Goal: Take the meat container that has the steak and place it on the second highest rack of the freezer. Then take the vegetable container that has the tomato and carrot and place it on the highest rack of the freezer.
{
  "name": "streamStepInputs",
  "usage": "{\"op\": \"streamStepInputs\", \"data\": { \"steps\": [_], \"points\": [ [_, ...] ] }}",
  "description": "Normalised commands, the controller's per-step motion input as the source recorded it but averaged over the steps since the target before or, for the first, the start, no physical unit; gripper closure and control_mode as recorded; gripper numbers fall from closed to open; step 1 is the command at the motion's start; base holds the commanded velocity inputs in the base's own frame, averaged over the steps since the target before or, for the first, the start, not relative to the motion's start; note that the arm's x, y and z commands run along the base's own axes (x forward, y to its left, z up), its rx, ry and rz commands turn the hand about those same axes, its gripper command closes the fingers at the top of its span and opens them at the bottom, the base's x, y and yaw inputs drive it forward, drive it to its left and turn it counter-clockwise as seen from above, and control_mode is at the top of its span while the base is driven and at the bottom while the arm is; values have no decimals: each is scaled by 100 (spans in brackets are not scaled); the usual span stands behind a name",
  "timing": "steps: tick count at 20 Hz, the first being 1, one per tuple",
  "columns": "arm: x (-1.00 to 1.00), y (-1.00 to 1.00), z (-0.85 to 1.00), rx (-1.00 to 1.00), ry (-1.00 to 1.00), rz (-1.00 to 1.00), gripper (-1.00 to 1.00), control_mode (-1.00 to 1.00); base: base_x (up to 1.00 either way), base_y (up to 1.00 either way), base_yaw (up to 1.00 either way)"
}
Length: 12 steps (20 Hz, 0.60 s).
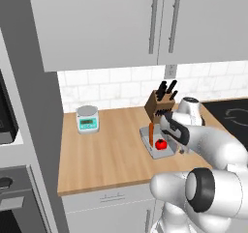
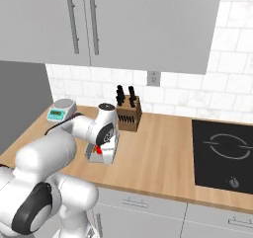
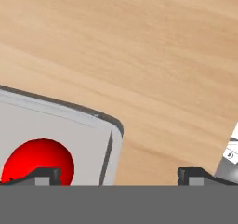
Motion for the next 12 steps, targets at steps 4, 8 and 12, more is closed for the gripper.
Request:
{"op": "streamStepInputs", "data": {
  "steps": [4,8,12],
  "points": [
    [11,0,-38,0,1,2,-100,-100,0,0,0],
    [2,0,-37,0,1,1,-100,-100,0,0,0],
    [0,1,-38,0,0,1,-100,-100,0,0,0]
  ]
}}
